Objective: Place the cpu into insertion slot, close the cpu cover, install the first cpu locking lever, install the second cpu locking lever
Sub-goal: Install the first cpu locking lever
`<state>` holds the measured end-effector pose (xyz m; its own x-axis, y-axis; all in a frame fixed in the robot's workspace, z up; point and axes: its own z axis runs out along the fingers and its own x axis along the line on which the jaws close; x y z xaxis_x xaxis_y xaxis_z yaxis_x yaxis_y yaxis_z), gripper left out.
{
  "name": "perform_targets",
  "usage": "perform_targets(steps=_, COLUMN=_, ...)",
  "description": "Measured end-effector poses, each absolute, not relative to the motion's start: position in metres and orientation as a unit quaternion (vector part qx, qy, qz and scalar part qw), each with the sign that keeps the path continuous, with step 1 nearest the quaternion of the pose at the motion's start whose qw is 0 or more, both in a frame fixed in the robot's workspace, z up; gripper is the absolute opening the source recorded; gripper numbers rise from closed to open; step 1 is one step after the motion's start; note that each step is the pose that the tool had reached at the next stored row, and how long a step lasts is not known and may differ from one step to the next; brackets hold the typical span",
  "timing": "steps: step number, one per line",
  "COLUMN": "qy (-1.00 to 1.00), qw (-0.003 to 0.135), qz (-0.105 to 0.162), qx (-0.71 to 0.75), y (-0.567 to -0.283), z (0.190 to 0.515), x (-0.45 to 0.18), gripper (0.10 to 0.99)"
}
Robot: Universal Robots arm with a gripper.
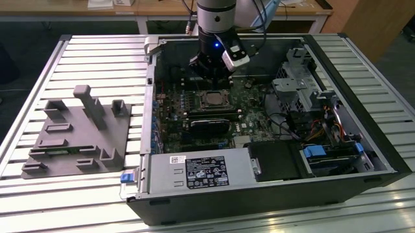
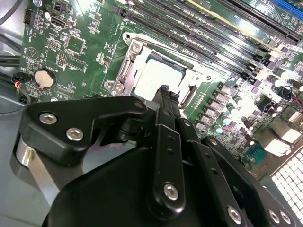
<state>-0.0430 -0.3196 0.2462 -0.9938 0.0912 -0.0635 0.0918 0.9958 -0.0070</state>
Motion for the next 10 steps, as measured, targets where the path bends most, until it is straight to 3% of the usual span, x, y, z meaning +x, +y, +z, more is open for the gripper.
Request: perform_targets(steps=10, qy=0.998, qw=0.032, qz=-0.005, qx=0.046, y=-0.3196, z=0.2486, x=-0.043, gripper=0.106)
